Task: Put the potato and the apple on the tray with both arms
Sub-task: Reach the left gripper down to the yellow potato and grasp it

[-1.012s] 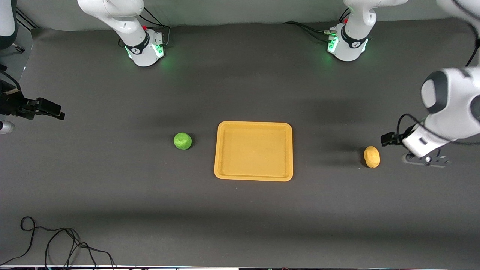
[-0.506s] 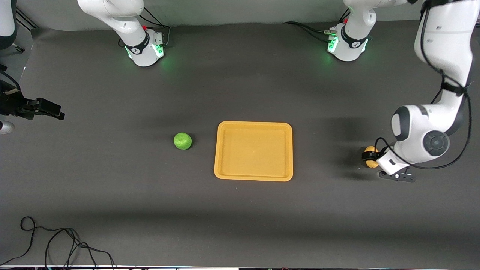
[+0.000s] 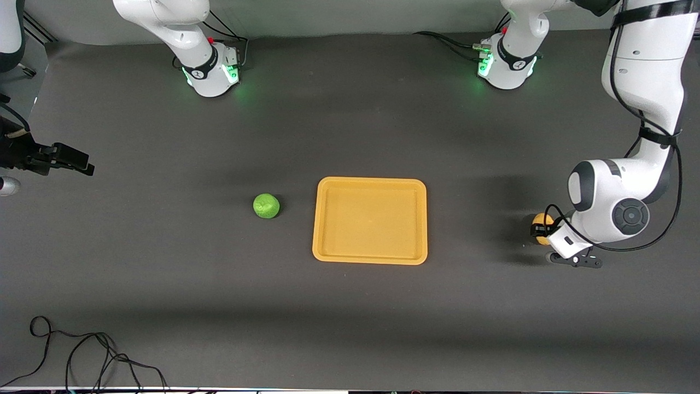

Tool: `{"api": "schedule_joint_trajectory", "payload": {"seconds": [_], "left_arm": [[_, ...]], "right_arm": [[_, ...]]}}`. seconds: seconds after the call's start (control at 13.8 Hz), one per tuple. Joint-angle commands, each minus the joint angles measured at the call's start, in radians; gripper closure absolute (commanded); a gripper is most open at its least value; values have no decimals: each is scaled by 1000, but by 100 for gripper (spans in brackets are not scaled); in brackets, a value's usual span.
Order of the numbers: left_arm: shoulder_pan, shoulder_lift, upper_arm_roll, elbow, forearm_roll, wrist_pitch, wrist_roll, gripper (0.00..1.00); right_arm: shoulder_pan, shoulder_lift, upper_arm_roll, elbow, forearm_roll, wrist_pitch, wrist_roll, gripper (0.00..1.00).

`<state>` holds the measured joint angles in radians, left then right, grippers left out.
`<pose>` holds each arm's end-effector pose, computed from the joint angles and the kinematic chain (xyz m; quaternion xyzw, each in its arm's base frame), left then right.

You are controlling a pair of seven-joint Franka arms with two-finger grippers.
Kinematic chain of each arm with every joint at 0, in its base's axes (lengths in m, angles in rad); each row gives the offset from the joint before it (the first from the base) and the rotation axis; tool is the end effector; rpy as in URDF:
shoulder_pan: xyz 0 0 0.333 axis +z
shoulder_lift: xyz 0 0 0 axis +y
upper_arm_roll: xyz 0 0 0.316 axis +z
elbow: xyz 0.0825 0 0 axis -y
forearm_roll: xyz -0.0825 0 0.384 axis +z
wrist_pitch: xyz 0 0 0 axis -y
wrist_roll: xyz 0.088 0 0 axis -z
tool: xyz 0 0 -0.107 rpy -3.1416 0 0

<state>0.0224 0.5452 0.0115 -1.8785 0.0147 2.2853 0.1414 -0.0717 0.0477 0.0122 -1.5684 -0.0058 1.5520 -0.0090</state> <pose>0.6212 0.0211 0.2074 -0.9958 0.0594 0.0696 0.0022 0.5647 -0.0344 0.5973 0.9992 -0.0252 -0.0321 0.0015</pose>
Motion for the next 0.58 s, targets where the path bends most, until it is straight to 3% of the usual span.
{"api": "schedule_joint_trajectory", "payload": {"seconds": [0.0,0.22,0.51], "left_arm": [[-12,-51,-7,97,-31,-166,-66,88],[-114,-37,-27,266,-64,-341,-262,88],[-235,5,-126,312,-124,-329,-518,84]], "right_arm": [[12,1,-11,10,-8,5,0,0],[12,1,-11,10,-7,5,0,0],[13,0,-11,7,-6,5,-8,0]]}}
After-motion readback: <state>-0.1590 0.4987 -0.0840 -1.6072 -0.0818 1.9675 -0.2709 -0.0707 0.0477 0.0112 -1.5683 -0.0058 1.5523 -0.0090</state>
